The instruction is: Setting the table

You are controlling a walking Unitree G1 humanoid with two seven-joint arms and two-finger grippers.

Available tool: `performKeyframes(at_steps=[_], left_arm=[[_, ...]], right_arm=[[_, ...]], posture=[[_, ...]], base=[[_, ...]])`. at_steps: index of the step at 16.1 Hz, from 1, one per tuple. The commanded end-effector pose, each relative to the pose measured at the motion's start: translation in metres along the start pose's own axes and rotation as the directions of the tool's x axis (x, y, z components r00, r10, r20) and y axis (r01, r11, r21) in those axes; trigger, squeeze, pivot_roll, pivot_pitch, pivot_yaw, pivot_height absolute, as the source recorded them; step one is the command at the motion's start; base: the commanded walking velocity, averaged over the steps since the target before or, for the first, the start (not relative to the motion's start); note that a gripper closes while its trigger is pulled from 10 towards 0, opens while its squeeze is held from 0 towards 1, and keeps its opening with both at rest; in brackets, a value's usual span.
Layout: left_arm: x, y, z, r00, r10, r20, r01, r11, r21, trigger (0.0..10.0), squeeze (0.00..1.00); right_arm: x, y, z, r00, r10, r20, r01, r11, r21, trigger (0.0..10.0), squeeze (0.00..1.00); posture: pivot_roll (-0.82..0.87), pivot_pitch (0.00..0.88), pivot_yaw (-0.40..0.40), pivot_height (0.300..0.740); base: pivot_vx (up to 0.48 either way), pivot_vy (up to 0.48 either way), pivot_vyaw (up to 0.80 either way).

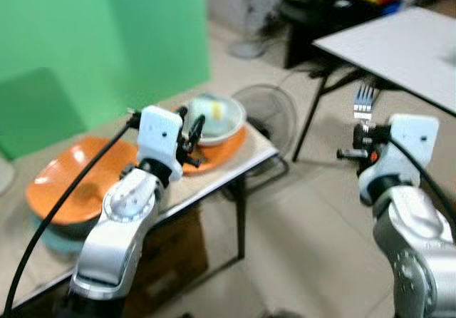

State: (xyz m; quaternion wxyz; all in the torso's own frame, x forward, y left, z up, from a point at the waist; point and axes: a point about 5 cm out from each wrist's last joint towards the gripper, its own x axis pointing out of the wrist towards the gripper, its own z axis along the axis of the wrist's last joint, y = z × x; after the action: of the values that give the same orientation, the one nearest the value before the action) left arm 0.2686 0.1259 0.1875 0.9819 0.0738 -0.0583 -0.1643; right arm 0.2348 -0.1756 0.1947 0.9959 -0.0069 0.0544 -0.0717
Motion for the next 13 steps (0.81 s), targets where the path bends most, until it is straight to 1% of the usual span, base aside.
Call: performKeyframes(at_steps=[1,4,7,10,13], left_arm=[[-0.0004,-0.0010,0.0000,1.000,-0.012,-0.001,0.012,1.000,-0.006,10.0,0.00],[0.0004,-0.0008,0.0014,1.000,-0.028,0.002,0.028,1.000,-0.008,10.0,0.00],[0.0034,-0.0005,0.0029,0.999,-0.036,0.009,0.036,0.999,-0.020,10.0,0.00],[0.0044,-0.0011,-0.0025,0.999,-0.040,-0.021,0.040,0.999,-0.022,10.0,0.00],[0.0050,-0.0003,-0.0042,0.998,-0.046,-0.029,0.046,0.999,-0.025,10.0,0.00]], right_arm=[[0.0005,-0.0028,0.0020,1.000,-0.012,0.010,0.012,1.000,-0.009,10.0,0.00],[0.0008,-0.0031,0.0014,1.000,-0.011,0.010,0.011,1.000,-0.016,10.0,0.00],[0.0032,-0.0015,0.0030,1.000,-0.001,0.013,0.002,0.999,-0.032,10.0,0.00],[0.0070,-0.0030,0.0040,1.000,-0.007,0.009,0.008,0.999,-0.044,10.0,0.00],[0.0085,-0.0013,0.0030,1.000,0.001,0.002,-0.001,0.999,-0.054,10.0,0.00]], posture=[[0.05,0.000,0.048,0.740],[0.05,0.000,0.049,0.740],[0.04,0.000,0.055,0.740],[0.03,0.000,0.060,0.740],[0.03,0.000,0.062,0.740]], base=[[0.259,0.000,-0.78],[0.301,0.000,-0.79],[0.390,0.000,-0.79],[0.408,0.000,-0.79],[0.410,0.000,-0.79]])
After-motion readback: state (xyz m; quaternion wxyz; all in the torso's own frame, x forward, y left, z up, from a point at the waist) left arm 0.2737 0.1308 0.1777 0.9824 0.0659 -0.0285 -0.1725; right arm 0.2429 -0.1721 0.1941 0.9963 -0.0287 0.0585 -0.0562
